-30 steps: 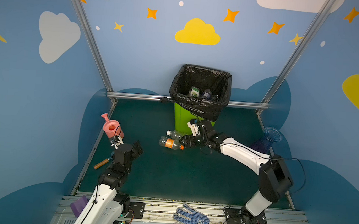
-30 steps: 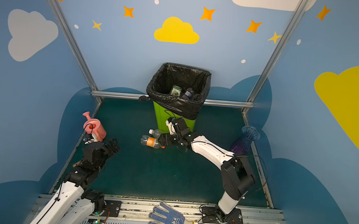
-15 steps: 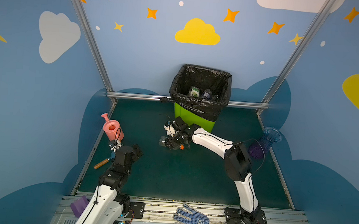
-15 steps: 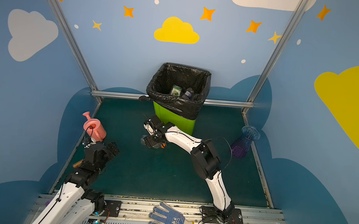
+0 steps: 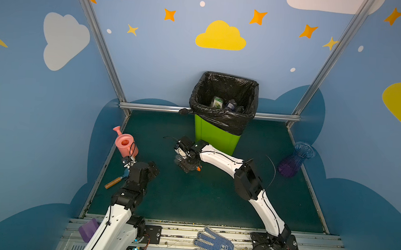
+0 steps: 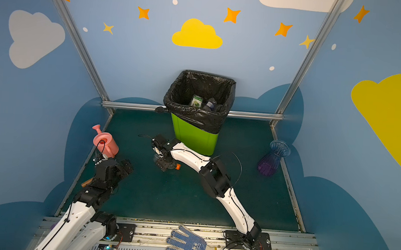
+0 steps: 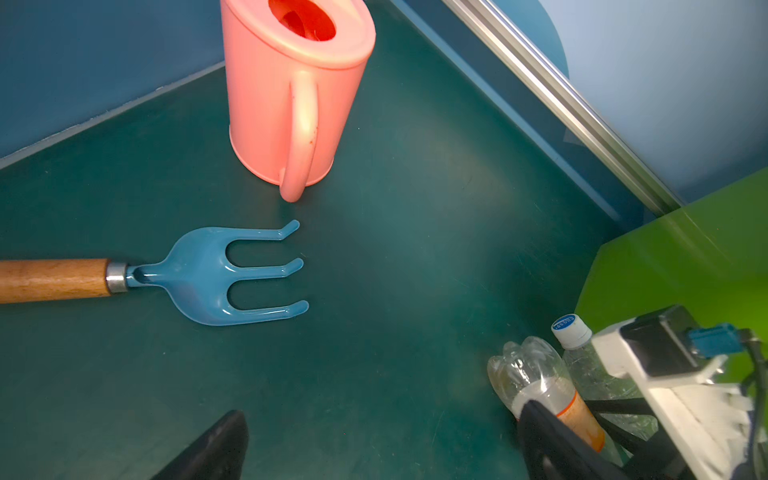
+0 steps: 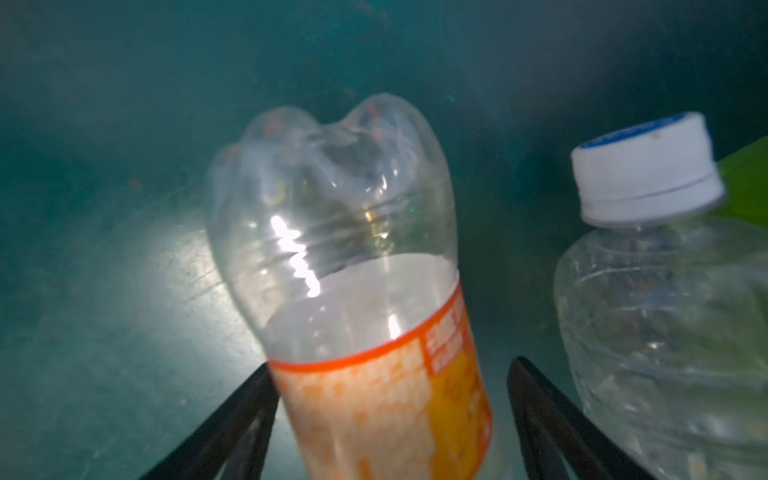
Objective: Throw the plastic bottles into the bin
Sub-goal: 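Lower the right gripper onto the orange-labelled bottle and close it, then lift the orange-labelled bottle with the right gripper over the bin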
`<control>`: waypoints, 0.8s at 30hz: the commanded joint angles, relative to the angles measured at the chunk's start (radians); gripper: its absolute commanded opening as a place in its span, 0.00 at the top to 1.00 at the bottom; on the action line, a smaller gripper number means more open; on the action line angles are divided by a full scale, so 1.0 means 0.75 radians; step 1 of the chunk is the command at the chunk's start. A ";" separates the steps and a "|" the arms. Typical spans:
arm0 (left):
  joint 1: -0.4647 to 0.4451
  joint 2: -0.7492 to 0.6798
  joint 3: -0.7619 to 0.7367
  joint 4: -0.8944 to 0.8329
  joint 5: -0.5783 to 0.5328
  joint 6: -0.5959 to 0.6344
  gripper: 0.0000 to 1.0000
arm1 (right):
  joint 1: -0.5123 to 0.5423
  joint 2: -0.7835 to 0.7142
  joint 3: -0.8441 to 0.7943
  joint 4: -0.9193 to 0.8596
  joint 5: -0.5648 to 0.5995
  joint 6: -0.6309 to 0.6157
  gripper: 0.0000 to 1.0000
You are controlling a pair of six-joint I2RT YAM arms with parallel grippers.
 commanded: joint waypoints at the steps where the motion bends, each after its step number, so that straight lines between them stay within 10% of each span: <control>1: 0.008 -0.003 -0.013 -0.031 -0.002 0.012 0.00 | 0.023 0.061 0.105 -0.091 0.086 -0.022 0.13; 24: 0.019 -0.025 -0.026 -0.055 0.011 0.002 0.00 | 0.044 -0.009 0.175 -0.077 0.113 0.017 0.52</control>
